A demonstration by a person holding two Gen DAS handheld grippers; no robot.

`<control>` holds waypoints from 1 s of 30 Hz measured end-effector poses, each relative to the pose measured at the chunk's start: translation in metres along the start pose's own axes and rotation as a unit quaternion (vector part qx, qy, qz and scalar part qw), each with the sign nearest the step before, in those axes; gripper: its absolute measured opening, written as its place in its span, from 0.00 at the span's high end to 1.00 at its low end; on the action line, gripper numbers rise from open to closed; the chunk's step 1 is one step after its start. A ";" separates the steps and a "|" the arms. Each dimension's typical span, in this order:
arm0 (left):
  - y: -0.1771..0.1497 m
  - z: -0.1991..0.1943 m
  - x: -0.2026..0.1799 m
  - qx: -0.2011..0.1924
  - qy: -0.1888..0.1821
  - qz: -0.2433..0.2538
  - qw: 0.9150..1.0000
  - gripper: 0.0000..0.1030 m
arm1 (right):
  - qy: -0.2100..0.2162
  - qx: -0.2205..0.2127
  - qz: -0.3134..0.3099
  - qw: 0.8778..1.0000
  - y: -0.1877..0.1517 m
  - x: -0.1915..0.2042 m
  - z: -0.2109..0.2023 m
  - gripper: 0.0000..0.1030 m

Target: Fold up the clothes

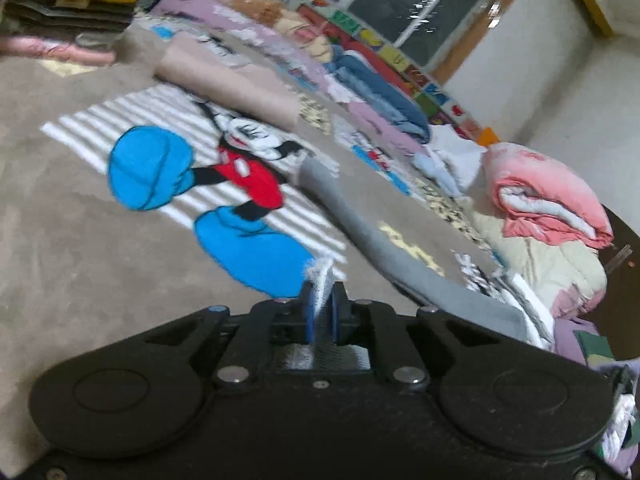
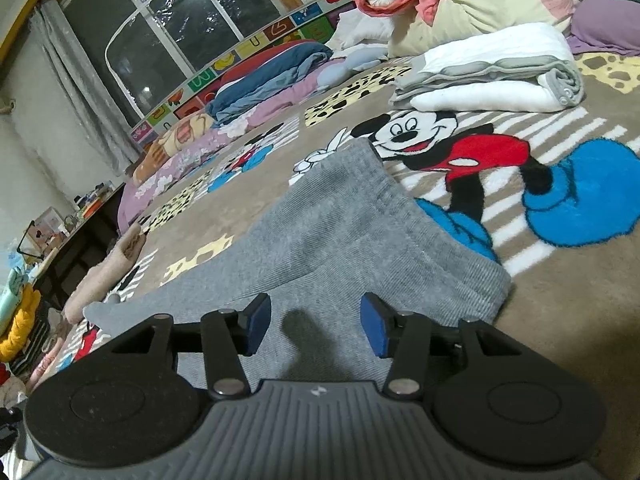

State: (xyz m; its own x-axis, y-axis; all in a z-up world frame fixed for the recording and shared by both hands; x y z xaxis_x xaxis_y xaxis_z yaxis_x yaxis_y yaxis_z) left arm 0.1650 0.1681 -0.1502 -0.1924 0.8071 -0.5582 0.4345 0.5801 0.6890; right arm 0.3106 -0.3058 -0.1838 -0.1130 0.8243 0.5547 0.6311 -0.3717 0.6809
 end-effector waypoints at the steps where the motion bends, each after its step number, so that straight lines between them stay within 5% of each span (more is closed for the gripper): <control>1: -0.002 0.005 0.005 0.007 0.007 -0.016 1.000 0.94 | -0.002 0.001 -0.004 1.000 0.000 0.001 0.000 0.52; 10: -0.012 0.007 0.031 0.018 0.046 -0.066 0.997 0.85 | -0.021 0.002 -0.028 0.999 -0.001 0.005 0.000 0.58; 14: 0.002 -0.004 0.046 0.008 0.071 -0.067 0.995 0.92 | -0.031 -0.015 -0.024 0.999 0.004 0.001 -0.009 0.56; 22: 0.042 0.017 0.009 0.023 0.081 0.034 0.996 0.92 | -0.023 -0.053 -0.020 0.998 0.013 -0.009 -0.022 0.49; 30: 0.095 0.085 -0.049 0.041 0.072 0.149 0.985 0.73 | -0.013 -0.043 -0.055 0.997 0.011 0.005 -0.008 0.47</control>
State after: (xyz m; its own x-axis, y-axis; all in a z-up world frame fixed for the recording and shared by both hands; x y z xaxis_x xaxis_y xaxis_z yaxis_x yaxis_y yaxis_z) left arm 0.2910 0.1741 -0.0969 -0.1651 0.9511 -0.2610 0.5586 0.3083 0.7700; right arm 0.3112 -0.3089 -0.1694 -0.1561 0.8727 0.4626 0.5476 -0.3133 0.7759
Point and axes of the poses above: each gripper's, at about its wrist camera, not at the fingertips, and z roughly the way its jaws point, x to its left, y to its top, the point moved 1 cm from there along z, roughly the way its jaws point, and after that the axes turned 2 degrees about z, right-handed, at the moved point
